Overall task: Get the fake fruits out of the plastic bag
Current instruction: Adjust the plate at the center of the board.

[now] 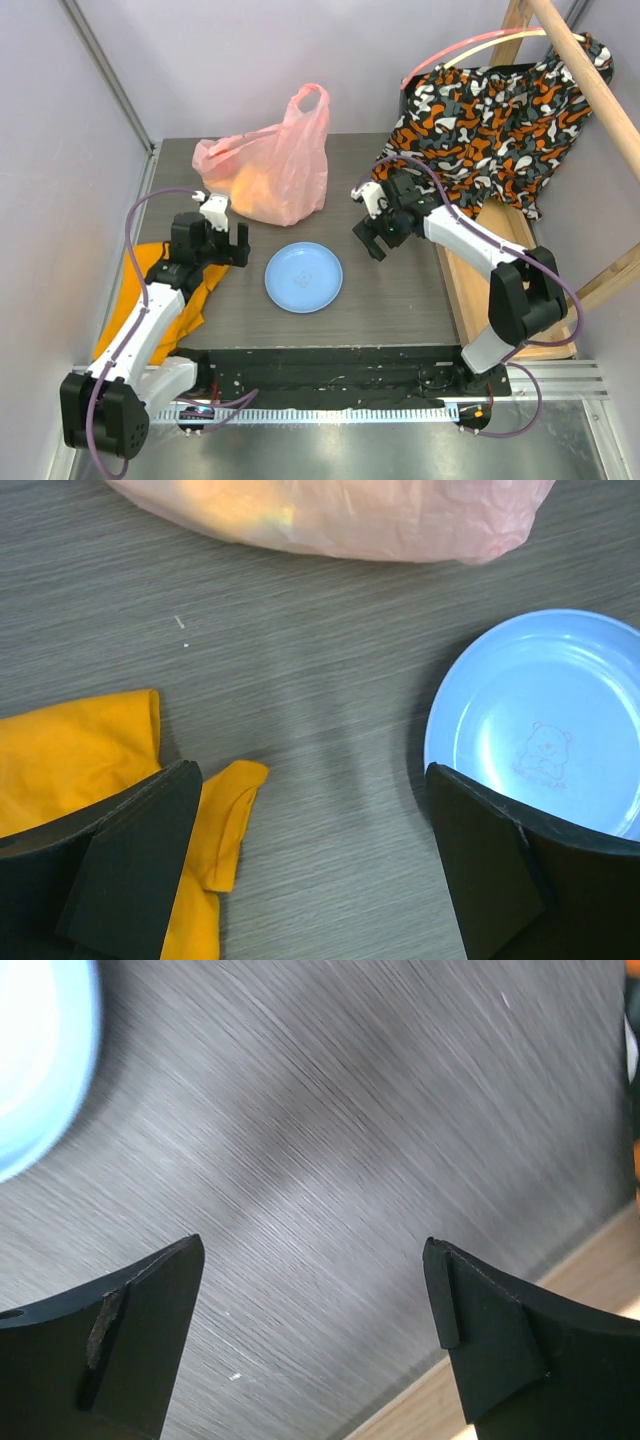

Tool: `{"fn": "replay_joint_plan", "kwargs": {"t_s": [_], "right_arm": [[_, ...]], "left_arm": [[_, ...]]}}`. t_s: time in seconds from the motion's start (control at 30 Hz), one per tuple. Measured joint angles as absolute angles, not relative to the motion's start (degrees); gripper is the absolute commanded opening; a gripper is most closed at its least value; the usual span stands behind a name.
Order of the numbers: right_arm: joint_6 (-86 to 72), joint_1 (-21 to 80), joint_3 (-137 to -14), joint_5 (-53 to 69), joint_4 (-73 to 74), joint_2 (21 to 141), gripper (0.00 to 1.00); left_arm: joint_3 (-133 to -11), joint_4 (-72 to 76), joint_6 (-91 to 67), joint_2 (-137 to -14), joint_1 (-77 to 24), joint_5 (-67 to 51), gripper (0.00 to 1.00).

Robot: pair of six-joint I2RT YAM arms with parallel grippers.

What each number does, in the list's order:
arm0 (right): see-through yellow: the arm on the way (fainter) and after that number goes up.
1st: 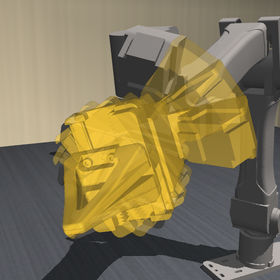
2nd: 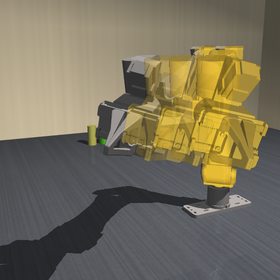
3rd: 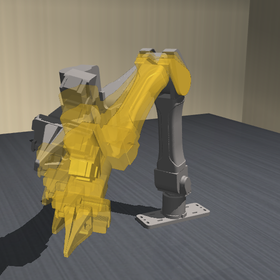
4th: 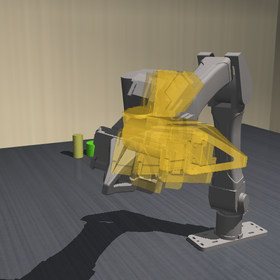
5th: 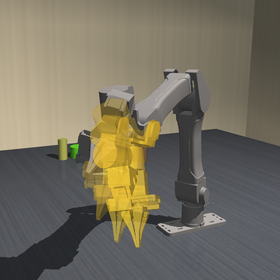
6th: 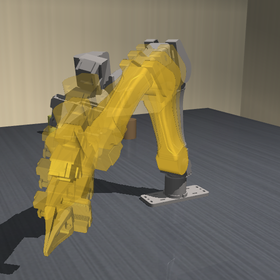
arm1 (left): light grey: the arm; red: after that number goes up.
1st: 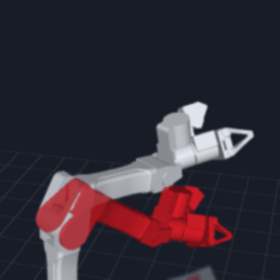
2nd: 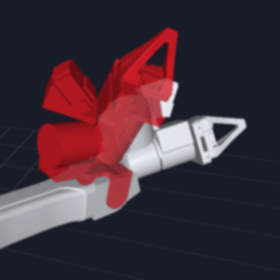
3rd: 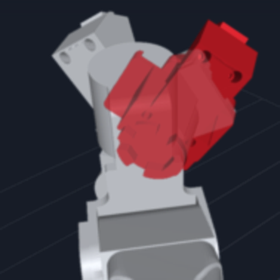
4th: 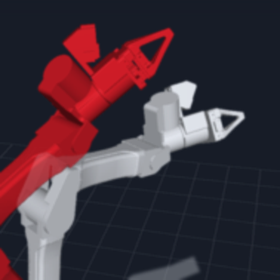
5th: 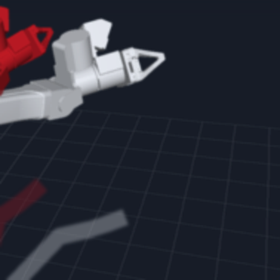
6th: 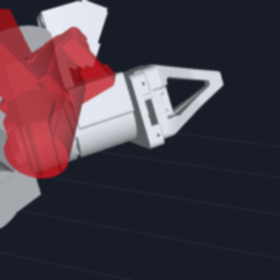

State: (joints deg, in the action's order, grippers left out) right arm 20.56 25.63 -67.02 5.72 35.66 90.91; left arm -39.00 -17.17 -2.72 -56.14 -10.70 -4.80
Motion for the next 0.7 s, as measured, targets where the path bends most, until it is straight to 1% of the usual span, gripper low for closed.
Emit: {"fn": "replay_joint_plan", "kwargs": {"t_s": [0.27, 0.3, 0.4, 0.43, 0.5, 0.53, 0.6, 0.63, 0.7], "right_arm": [[23.79, 32.95, -75.11, 7.40, 36.82, 93.84, 0.99], [24.03, 33.61, -75.53, 7.66, 36.95, 93.86, 0.97], [24.69, 35.57, -75.68, 8.01, 37.58, 93.89, 0.85], [25.08, 36.23, -75.68, 8.08, 37.93, 94.04, 0.71], [25.93, 37.45, -75.70, 8.05, 38.52, 94.59, 0.53], [26.44, 38.81, -75.72, 8.16, 38.72, 94.96, 0.27], [27.53, 40.51, -75.72, 8.38, 39.00, 95.94, 0.10], [27.75, 41.36, -75.72, 8.43, 39.09, 96.75, 0.05], [28.49, 42.72, -75.72, 8.23, 39.11, 98.41, 0.04]], "left_arm": [[-39.00, -15.27, -6.07, -56.51, -10.39, -8.25, 1.00], [-39.00, -15.40, -6.20, -56.51, -10.39, -8.64, 1.00], [-39.16, -16.43, -6.92, -56.14, -10.39, -9.21, 0.99], [-39.18, -16.95, -7.16, -55.75, -10.39, -9.30, 0.98], [-39.40, -17.98, -7.60, -54.78, -10.39, -9.34, 0.98], [-39.62, -18.48, -7.84, -54.22, -10.39, -9.47, 0.98], [-40.32, -19.40, -8.69, -53.01, -10.39, -9.47, 0.98], [-40.75, -19.79, -9.23, -52.42, -10.37, -9.45, 0.98], [-41.95, -20.56, -10.55, -51.53, -10.11, -9.52, 0.98]]}}
